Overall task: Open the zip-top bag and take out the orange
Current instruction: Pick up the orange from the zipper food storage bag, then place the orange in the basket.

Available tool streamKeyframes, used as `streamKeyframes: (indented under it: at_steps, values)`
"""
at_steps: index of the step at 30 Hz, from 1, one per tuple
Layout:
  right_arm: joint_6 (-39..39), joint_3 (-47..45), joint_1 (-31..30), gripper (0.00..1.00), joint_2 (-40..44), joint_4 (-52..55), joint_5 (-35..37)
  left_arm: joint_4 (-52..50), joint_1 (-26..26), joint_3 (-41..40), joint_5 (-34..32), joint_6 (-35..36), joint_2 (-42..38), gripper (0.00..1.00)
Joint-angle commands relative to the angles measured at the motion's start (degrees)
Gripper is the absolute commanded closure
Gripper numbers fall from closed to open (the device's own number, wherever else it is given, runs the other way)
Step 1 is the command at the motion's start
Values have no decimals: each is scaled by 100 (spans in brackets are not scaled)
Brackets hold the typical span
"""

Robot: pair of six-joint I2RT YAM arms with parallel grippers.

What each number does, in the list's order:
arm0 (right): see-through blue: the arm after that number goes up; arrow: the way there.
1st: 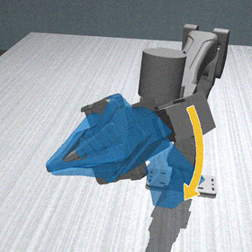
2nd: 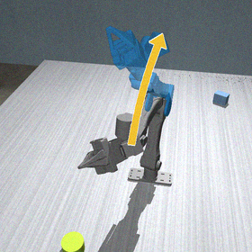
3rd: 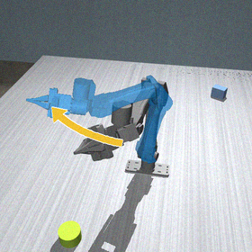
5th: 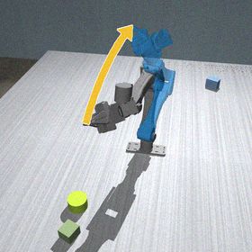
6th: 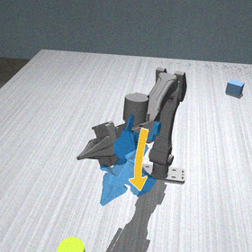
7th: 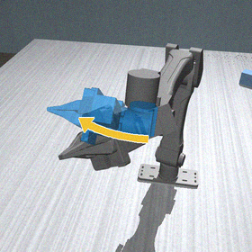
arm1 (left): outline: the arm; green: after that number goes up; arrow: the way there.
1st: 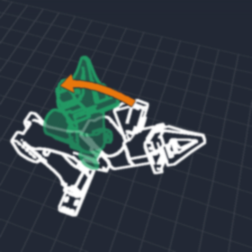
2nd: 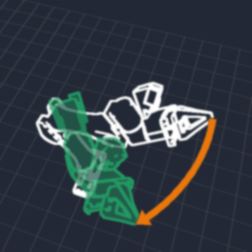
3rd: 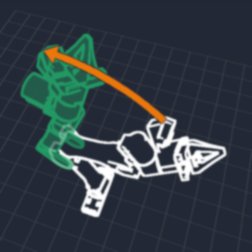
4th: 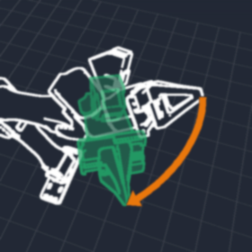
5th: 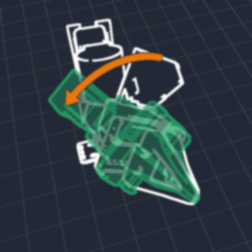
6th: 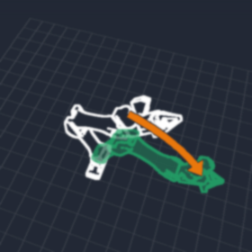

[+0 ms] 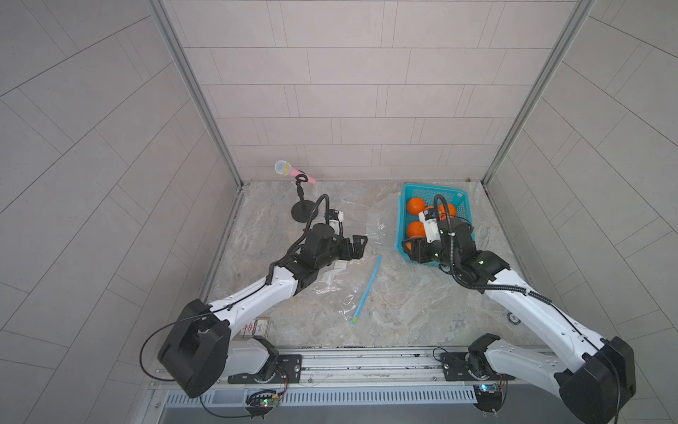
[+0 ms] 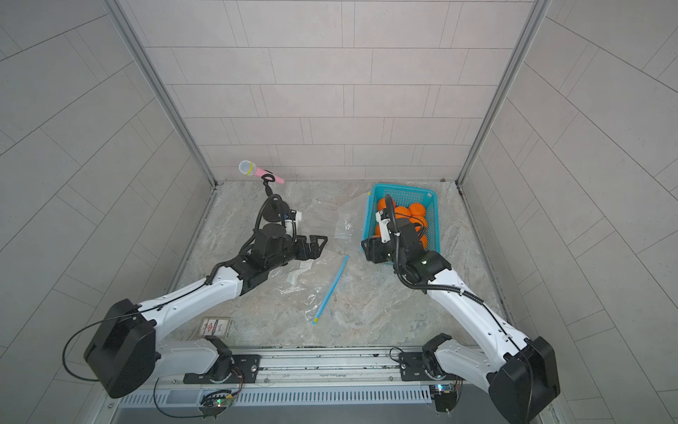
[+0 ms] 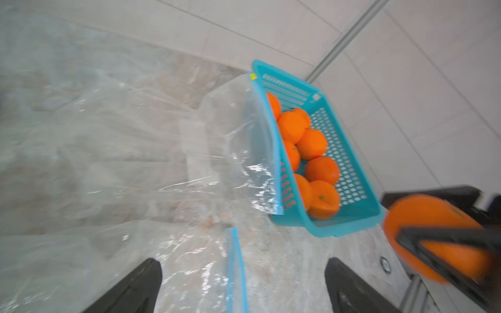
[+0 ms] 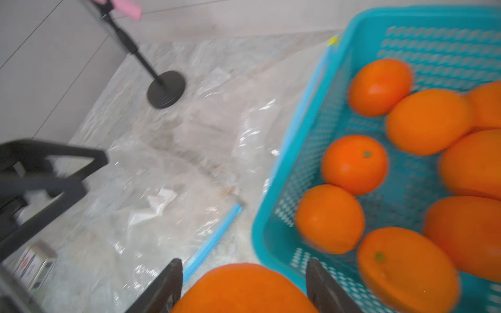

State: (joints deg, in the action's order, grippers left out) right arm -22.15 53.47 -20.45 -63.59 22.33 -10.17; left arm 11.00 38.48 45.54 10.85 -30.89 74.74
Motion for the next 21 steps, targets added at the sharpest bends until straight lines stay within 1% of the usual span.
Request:
streamKeyframes:
  at_steps: [1,3,6,8,11,15,17,18,21]
  values:
    - [157,447,907,40,-568,880,-112,302,547,230,126,17,357,0]
    - [281,700,1186,41,-971,832,142,317,896,435,-51,141,614,0]
    - [540,1240,1508,40,-1828,737,44,373,1188,697,-97,204,948,0]
    - [633,1679,1667,41,-2435,752,-18,412,1232,800,-2,203,1112,0]
    - [760,2269,1774,41,-3243,725,-167,352,1232,844,46,262,1156,0]
    - [830,2902,1781,41,-4105,718,-108,412,1232,782,-107,347,1149,0]
    - [887,3239,1792,41,-4479,918,-60,517,1232,759,-48,334,1200,0]
    - [890,3319,1790,41,-4601,976,-13,542,1232,764,-12,329,1235,0]
    - [808,3163,1801,41,-4833,763,182,583,1232,782,15,332,1353,0]
